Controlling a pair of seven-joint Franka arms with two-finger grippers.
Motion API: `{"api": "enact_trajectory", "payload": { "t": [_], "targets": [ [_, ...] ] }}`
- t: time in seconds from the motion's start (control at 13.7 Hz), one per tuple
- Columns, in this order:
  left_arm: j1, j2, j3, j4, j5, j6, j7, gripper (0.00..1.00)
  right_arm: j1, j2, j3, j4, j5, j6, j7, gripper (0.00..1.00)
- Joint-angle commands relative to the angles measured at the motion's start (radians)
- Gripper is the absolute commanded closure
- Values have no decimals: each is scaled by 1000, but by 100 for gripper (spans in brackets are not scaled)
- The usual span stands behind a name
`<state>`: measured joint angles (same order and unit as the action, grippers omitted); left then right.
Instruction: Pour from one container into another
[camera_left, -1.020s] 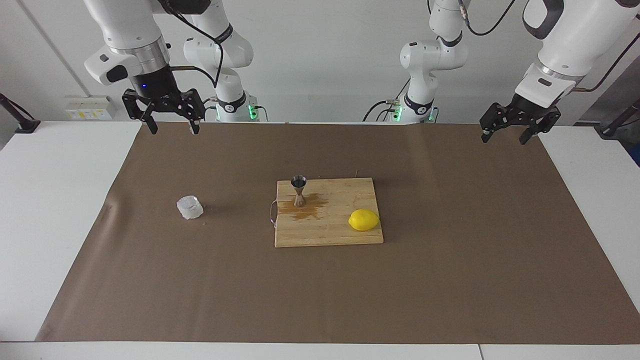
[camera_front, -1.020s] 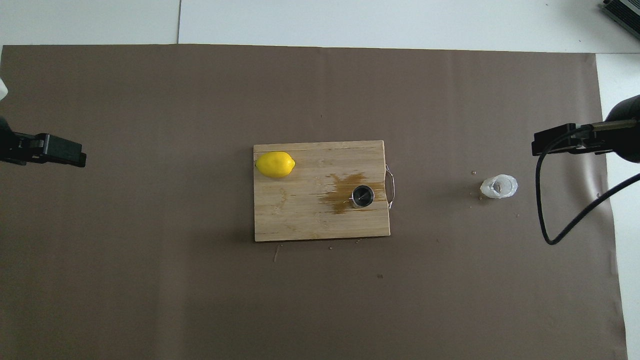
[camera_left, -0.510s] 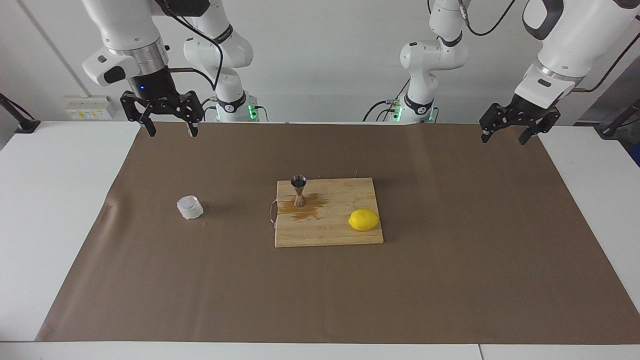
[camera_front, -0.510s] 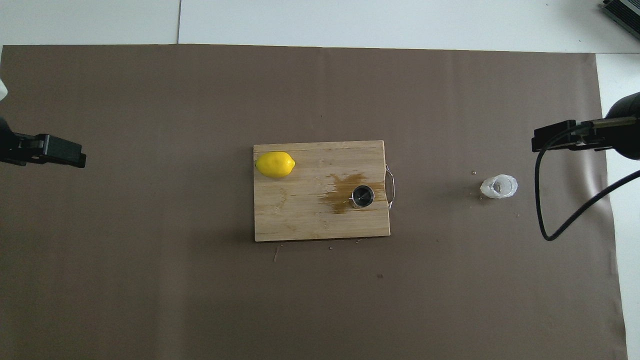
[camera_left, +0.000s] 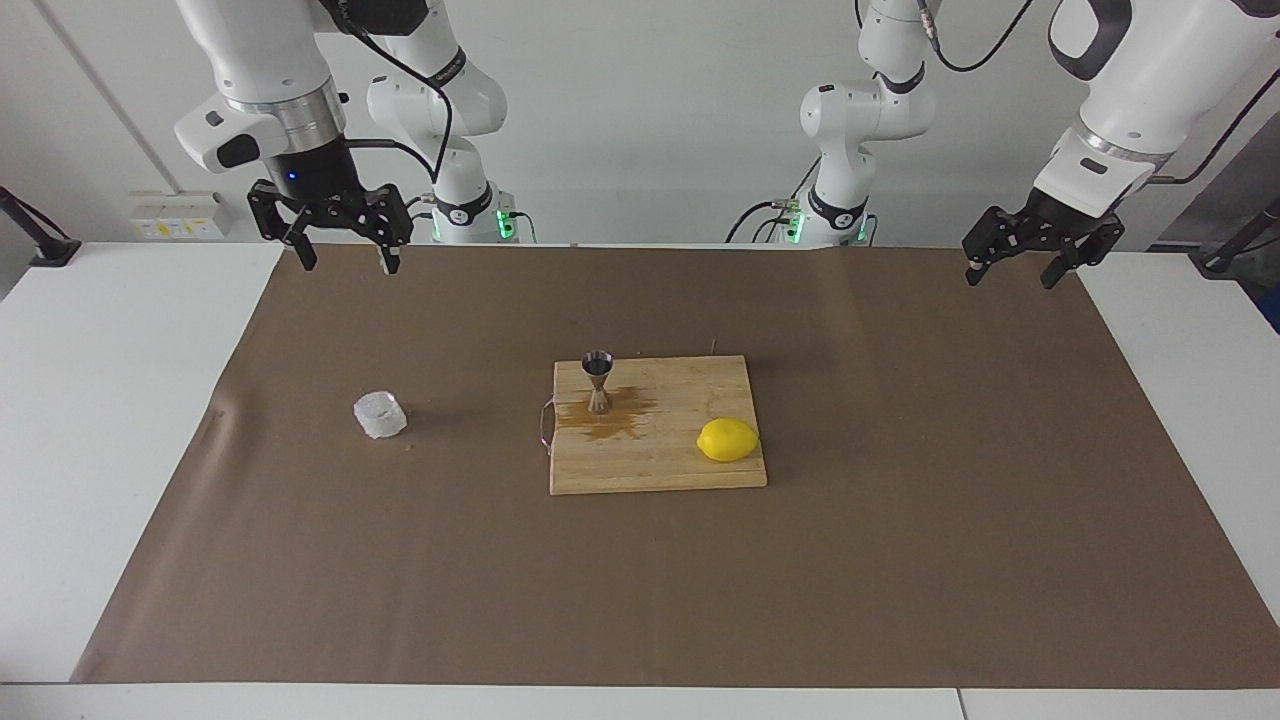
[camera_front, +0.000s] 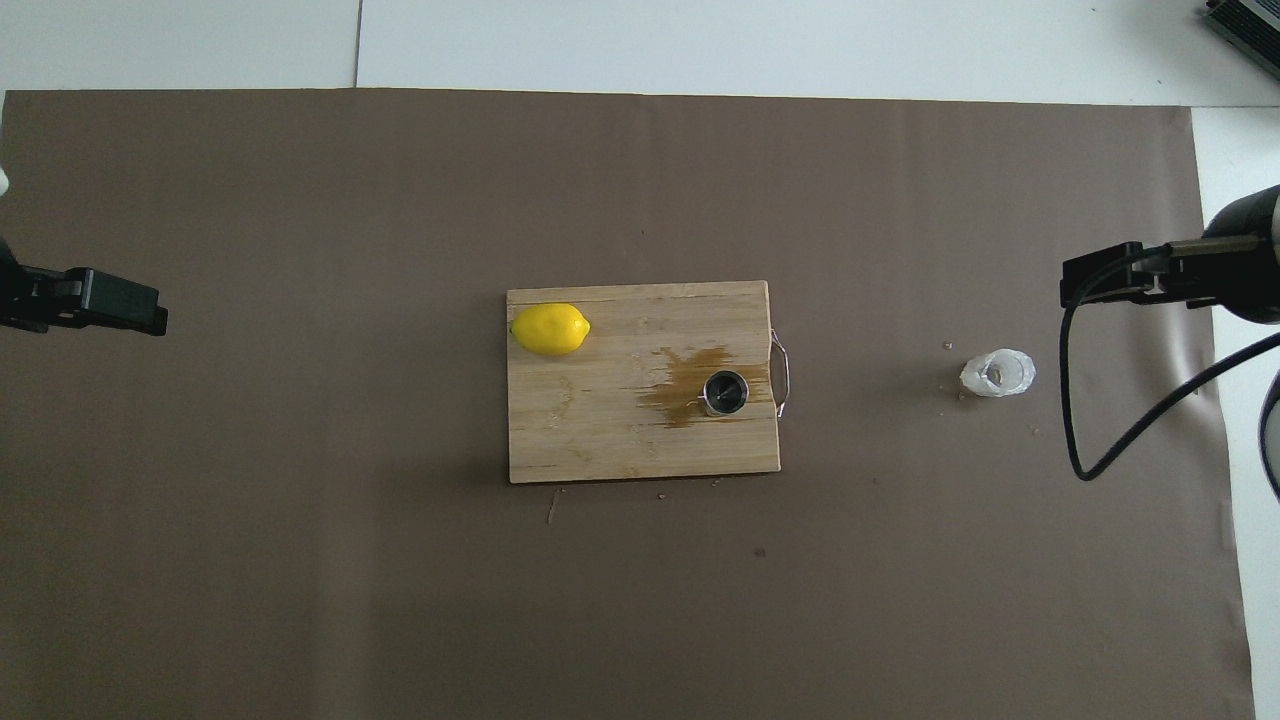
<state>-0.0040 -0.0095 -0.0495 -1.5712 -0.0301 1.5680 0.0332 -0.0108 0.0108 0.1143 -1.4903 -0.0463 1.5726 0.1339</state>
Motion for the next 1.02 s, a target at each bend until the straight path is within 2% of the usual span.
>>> {"api": "enact_trajectory", "payload": {
  "t": [0.0, 0.95],
  "targets": [
    [6, -20, -1, -18, 4, 15, -62, 0, 43, -14, -42, -16, -17, -9, 23, 0],
    [4, -26, -1, -29, 6, -5, -79, 0, 57, -35, -73, -54, -1, -52, 10, 0]
  ]
}}
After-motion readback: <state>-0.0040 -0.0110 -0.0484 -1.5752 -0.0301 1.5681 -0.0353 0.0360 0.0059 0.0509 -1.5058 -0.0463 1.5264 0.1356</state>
